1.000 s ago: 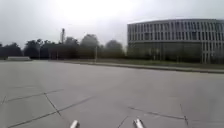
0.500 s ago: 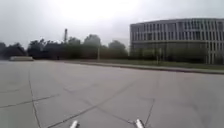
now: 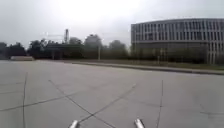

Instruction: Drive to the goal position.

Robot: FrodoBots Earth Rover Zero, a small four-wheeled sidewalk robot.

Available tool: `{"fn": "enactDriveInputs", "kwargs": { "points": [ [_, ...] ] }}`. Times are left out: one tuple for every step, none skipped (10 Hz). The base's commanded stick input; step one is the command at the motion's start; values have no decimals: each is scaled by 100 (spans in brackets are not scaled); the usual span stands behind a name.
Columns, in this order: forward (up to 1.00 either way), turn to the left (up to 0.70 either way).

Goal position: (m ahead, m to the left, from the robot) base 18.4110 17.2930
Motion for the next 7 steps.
{"fn": "enactDriveInputs", "kwargs": {
  "points": [
    [100,40],
    [100,39],
    [100,28],
    [100,3],
    [100,0],
    [100,0],
    [100,0]
  ]
}}
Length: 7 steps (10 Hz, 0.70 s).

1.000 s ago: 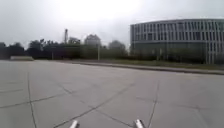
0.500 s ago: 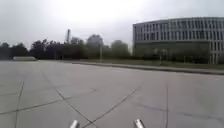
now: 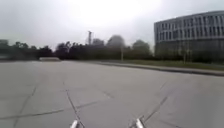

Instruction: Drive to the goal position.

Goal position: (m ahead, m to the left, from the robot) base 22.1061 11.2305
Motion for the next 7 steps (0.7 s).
{"fn": "enactDriveInputs", "kwargs": {
  "points": [
    [100,0],
    [100,0],
    [100,0],
    [100,0],
    [100,0],
    [100,0],
    [100,0]
  ]
}}
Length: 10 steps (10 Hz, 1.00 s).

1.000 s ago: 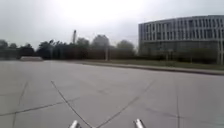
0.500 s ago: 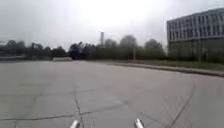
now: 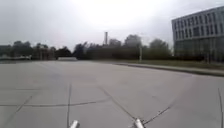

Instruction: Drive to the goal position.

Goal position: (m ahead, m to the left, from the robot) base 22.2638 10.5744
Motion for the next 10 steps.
{"fn": "enactDriveInputs", "kwargs": {
  "points": [
    [100,0],
    [100,0],
    [100,0],
    [100,0],
    [100,0],
    [100,0],
    [100,0],
    [100,0],
    [100,0],
    [100,0]
  ]
}}
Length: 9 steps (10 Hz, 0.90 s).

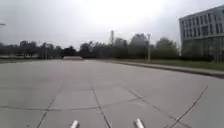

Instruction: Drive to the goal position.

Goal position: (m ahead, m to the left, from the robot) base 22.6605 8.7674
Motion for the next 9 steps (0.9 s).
{"fn": "enactDriveInputs", "kwargs": {
  "points": [
    [100,0],
    [100,0],
    [100,0],
    [100,0],
    [100,0],
    [100,0],
    [100,0],
    [100,0],
    [100,0]
  ]
}}
